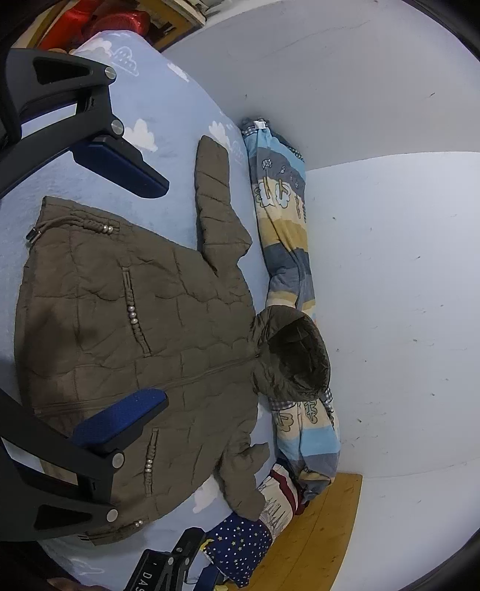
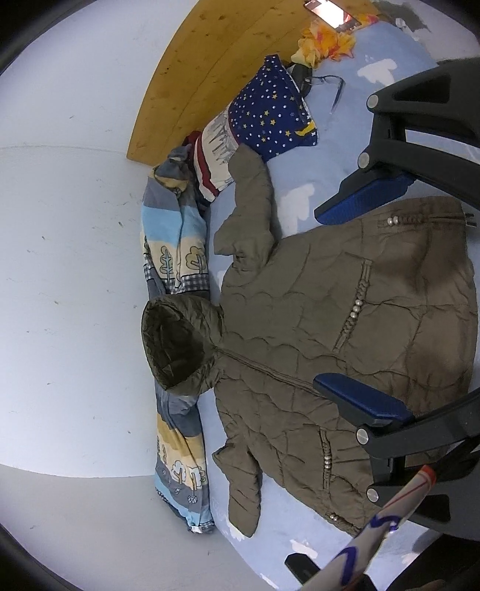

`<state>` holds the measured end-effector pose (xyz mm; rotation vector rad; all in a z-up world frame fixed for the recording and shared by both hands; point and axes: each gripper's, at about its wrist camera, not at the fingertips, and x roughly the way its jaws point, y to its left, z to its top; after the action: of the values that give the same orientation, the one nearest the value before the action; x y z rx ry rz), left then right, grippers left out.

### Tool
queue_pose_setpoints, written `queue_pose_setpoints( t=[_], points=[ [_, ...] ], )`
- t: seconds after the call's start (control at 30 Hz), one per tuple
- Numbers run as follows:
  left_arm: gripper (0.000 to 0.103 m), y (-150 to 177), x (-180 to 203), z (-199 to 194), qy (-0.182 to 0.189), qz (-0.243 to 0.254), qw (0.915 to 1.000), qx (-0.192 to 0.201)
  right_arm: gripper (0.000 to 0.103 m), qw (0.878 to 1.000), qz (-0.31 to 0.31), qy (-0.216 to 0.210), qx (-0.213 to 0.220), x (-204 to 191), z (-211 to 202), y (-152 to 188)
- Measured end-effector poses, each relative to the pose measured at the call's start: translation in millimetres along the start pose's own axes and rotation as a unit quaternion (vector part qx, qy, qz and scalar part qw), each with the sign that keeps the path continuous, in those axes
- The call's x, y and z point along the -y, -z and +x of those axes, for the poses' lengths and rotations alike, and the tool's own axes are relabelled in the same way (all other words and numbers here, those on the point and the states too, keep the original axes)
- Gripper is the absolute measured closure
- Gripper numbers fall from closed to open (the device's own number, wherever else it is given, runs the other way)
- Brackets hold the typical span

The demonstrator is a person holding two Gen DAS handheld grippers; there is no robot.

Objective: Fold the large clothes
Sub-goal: 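Move both tools over the spread olive jacket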

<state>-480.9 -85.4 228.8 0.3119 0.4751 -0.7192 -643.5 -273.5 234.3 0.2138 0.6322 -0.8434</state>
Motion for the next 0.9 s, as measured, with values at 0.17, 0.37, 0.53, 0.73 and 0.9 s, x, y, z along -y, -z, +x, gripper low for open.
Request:
queue_pose_setpoints(
  t=[0.17, 0.37, 0.53, 0.73, 0.9],
  points=[
    [0.0, 1, 1, -2, 0.0, -0.002, 1.0, 0.002, 0.017, 1.0, -0.002, 0.004, -0.002, -2, -4, 2],
    [0.0, 0, 6, 6, 0.007, -0.005, 1.0, 0.002, 0.017, 1.0, -0.008, 0.008, 0.0, -4, -5, 2],
    [0.0, -12, 11, 33, 0.011, 0.005, 0.9999, -0.006, 0.017, 1.0, -0.022, 0.009, -0.019, -4, 13, 5],
    [0.0, -44, 24, 75, 0.012, 0.018, 0.9997, 0.006, 0.017, 0.999, 0.022, -0.018, -0.046, 24, 47, -5],
    [0.0, -48, 38, 133, 0.026, 0.02, 0.9994, 0.002, 0.017, 0.992, 0.096, -0.04, -0.077, 66, 85, -6]
  ],
)
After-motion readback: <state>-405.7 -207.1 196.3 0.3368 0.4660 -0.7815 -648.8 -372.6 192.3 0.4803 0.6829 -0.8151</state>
